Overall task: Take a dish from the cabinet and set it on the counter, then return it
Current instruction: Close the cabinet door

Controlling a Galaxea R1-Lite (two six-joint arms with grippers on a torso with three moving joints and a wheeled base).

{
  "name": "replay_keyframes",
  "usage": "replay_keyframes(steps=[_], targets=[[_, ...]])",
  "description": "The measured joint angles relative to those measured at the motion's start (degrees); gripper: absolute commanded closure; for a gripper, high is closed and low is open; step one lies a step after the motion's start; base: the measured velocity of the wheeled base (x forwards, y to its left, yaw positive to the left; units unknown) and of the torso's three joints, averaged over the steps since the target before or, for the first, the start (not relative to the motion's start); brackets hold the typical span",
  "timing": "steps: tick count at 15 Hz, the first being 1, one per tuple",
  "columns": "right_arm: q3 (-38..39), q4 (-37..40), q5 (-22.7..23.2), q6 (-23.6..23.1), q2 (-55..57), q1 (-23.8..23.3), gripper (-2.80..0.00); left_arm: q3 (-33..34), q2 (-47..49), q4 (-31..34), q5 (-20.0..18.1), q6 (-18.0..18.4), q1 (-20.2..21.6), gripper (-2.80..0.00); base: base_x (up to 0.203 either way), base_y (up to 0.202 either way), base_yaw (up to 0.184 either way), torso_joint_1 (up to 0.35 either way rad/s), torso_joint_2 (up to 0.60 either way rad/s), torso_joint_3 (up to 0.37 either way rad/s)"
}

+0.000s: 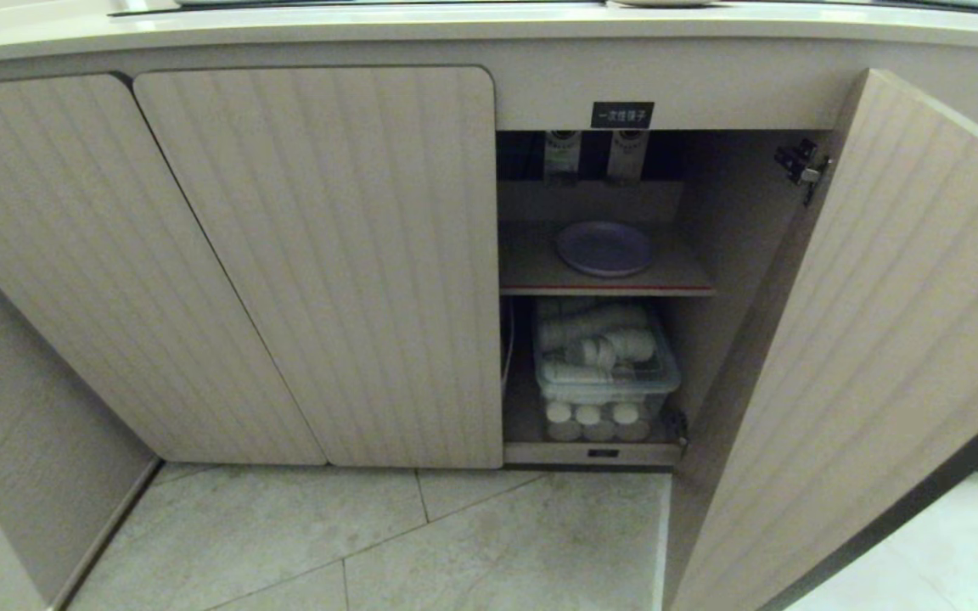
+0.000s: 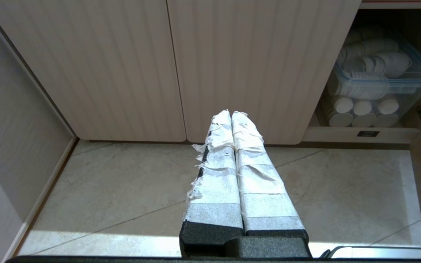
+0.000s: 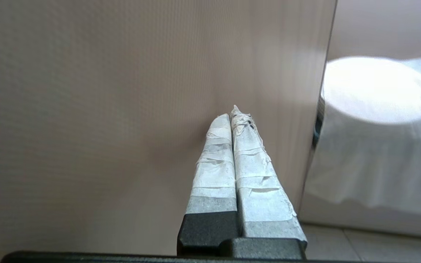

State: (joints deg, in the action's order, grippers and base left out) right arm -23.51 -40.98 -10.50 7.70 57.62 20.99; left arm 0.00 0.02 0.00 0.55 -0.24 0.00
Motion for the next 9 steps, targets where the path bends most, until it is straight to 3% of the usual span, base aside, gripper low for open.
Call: replay_keyframes(steps=[9], targets=[[-9.9,-6.5,-0.3,-0.4,13.8,0.0,0.0,0.0,0.0,0.0,0.0,0.0,0.0,0.0,0.0,0.0,0.0,0.0,0.0,0.0]])
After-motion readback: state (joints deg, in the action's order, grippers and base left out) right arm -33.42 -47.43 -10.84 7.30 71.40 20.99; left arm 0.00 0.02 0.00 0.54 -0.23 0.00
